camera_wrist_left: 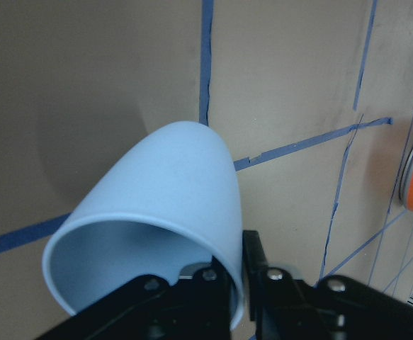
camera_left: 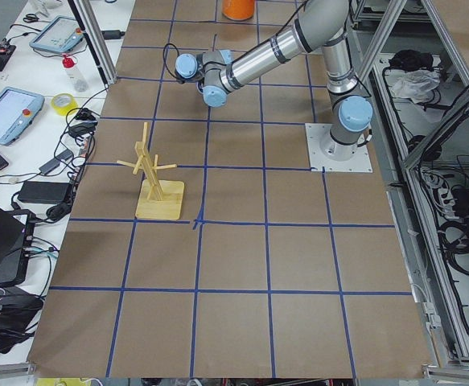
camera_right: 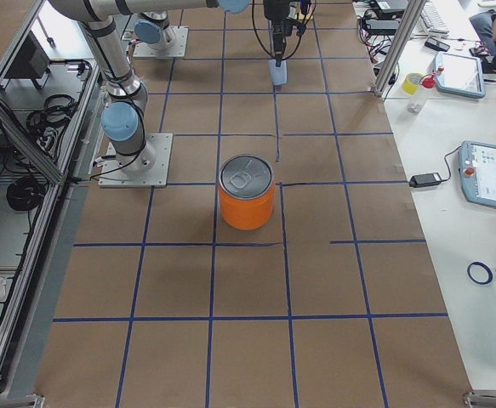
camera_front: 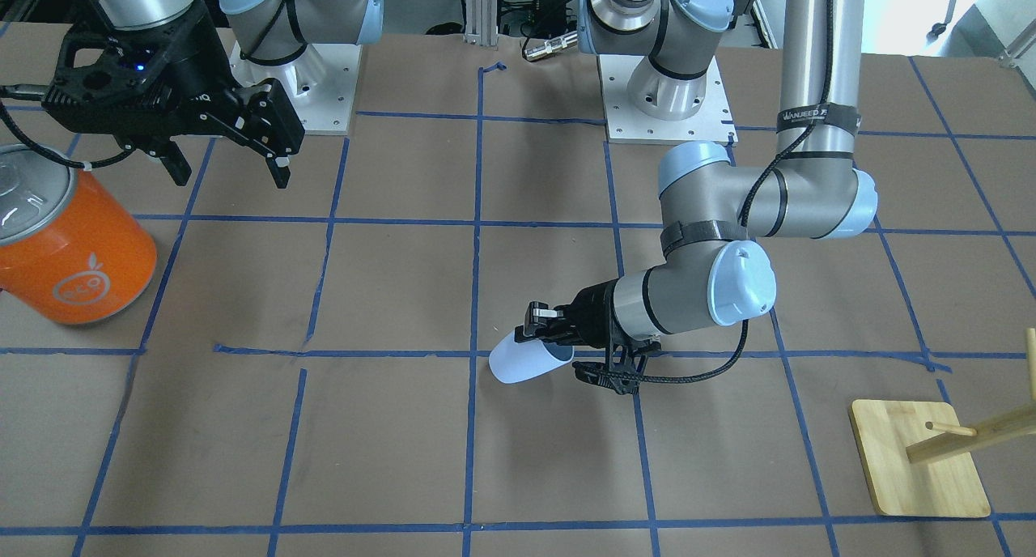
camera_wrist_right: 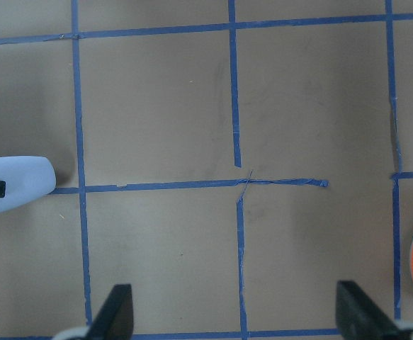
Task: Flip cup
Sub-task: 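Lift the cup with the left gripper and carry it toward the robot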
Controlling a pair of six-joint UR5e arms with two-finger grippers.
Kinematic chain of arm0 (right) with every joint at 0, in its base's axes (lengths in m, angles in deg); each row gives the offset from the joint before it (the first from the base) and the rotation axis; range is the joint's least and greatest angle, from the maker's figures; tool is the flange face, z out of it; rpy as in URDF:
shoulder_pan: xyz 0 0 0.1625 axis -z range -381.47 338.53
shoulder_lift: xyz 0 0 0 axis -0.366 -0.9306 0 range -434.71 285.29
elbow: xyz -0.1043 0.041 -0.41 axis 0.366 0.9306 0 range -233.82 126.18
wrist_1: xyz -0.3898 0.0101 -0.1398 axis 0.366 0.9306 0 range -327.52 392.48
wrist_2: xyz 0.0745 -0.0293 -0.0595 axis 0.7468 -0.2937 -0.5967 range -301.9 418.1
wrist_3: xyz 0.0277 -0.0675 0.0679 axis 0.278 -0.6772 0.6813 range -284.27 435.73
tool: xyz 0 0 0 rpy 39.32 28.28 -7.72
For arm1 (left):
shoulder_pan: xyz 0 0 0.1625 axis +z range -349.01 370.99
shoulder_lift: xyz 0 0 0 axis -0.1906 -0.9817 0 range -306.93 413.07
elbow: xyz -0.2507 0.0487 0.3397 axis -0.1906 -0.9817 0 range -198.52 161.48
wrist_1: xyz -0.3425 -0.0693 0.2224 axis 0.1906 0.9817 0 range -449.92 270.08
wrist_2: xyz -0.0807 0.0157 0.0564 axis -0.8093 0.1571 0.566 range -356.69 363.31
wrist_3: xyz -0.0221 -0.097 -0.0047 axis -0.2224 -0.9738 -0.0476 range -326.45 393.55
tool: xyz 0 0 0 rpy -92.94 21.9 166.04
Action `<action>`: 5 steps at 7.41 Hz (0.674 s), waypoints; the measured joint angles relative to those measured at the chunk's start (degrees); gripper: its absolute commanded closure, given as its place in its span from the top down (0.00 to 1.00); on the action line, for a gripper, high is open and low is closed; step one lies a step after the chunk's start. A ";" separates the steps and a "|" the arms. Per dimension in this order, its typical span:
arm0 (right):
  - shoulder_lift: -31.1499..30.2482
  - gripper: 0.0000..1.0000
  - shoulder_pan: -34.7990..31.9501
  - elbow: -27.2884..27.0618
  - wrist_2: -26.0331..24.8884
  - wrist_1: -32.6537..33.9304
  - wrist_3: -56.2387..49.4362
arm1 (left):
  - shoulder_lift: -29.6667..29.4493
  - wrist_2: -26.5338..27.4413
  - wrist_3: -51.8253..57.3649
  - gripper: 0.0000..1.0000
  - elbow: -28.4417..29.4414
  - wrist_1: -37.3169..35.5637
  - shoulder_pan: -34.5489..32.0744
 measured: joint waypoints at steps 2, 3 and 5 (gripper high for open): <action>0.00 1.00 0.00 0.00 0.00 0.00 -0.01 | 2.82 5.04 -4.71 0.00 2.90 0.53 -0.90; 0.00 1.00 0.00 0.00 0.00 -0.01 -0.03 | 4.24 8.43 -6.28 0.00 3.82 0.67 -1.74; 0.00 1.00 0.00 0.01 0.00 -0.01 -0.14 | 6.50 17.87 -7.57 0.00 5.11 0.41 -2.57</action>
